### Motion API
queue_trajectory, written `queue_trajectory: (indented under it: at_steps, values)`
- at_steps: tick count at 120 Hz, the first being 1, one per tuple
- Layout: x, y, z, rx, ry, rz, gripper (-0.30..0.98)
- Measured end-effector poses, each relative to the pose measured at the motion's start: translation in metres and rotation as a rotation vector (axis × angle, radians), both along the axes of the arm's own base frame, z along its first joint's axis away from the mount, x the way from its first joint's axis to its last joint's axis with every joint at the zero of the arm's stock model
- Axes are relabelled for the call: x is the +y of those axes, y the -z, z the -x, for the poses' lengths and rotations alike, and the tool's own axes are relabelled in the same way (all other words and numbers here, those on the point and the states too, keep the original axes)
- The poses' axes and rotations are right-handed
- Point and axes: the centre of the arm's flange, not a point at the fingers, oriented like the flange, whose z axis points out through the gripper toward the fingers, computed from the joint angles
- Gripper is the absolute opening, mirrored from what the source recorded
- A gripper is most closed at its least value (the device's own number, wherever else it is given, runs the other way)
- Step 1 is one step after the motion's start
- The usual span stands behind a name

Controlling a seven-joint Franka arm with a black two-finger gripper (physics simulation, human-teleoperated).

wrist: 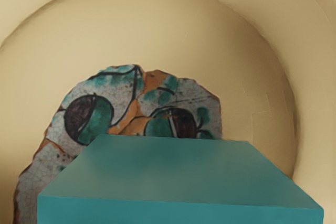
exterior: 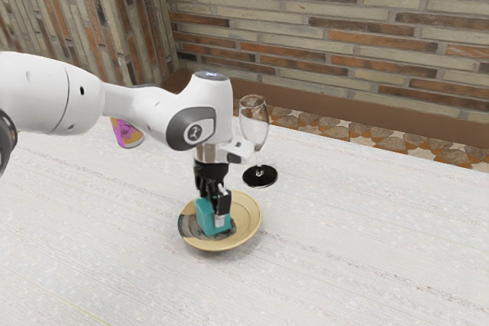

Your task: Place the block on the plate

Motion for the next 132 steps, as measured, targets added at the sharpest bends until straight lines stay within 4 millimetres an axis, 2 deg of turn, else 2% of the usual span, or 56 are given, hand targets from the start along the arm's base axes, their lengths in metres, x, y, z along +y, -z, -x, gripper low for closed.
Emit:
queue_trajectory:
  at_steps: [9,33,45,53,65,82,103,123,132]
  values:
    - [-0.004,0.005,0.001,0.003,-0.005,0.005,0.37]
    - [-0.009,0.006,0.002,0.002,-0.021,0.02,0.54]
    - [-0.01,-0.008,0.001,-0.021,-0.027,0.021,0.6]
    - [-0.01,-0.035,0.003,-0.057,-0.029,0.017,0.62]
    - [-0.009,-0.088,0.009,-0.112,-0.044,0.004,0.65]
    - [-0.005,-0.177,0.023,-0.184,-0.102,-0.015,0.67]
    - [0.006,-0.274,0.046,-0.248,-0.205,-0.009,0.68]
    - [0.014,-0.329,0.065,-0.244,-0.325,0.013,0.68]
    - [0.025,-0.343,0.068,-0.238,-0.385,0.011,0.68]
